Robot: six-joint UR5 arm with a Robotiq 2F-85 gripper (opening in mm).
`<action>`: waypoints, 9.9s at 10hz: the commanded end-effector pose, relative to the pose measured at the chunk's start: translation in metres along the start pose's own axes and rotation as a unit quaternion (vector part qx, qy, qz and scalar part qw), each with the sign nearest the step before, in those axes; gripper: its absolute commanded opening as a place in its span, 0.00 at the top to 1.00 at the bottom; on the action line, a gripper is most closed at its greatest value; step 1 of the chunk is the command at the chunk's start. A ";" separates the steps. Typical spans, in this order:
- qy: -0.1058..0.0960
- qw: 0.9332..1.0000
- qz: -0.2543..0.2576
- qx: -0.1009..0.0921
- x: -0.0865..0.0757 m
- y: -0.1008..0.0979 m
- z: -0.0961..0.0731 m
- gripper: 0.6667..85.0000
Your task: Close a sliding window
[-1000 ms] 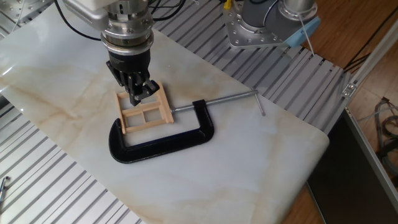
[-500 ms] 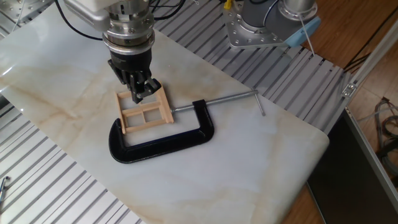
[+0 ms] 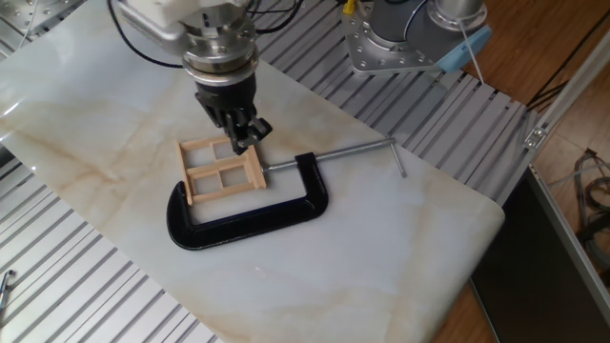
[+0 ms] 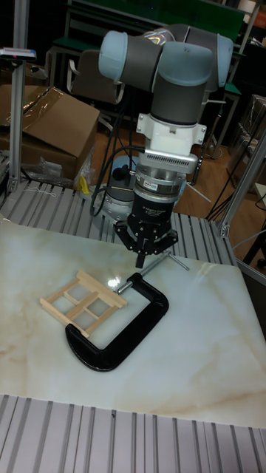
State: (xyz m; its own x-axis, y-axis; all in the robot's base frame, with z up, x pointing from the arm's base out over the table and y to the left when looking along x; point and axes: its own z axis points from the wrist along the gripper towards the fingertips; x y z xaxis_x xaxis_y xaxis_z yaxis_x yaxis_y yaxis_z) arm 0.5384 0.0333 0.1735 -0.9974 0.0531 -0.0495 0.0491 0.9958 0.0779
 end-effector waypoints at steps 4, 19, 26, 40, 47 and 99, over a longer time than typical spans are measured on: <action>-0.016 0.999 -0.031 -0.015 0.029 -0.001 0.022 1.00; -0.029 0.993 -0.116 -0.025 0.056 -0.041 0.026 1.00; -0.022 0.993 -0.115 -0.023 0.060 -0.042 0.027 1.00; 0.002 0.991 -0.132 -0.020 0.104 -0.051 0.043 1.00; 0.014 0.988 -0.152 0.011 0.110 -0.075 0.044 1.00; -0.004 0.909 -0.411 0.069 0.034 -0.133 0.151 1.00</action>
State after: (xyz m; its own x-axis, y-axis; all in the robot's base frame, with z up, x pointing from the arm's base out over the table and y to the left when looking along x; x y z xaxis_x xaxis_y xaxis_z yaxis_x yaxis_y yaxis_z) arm 0.5037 -0.0867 0.0107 -0.7002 -0.7133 -0.0306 -0.7064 0.6983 -0.1159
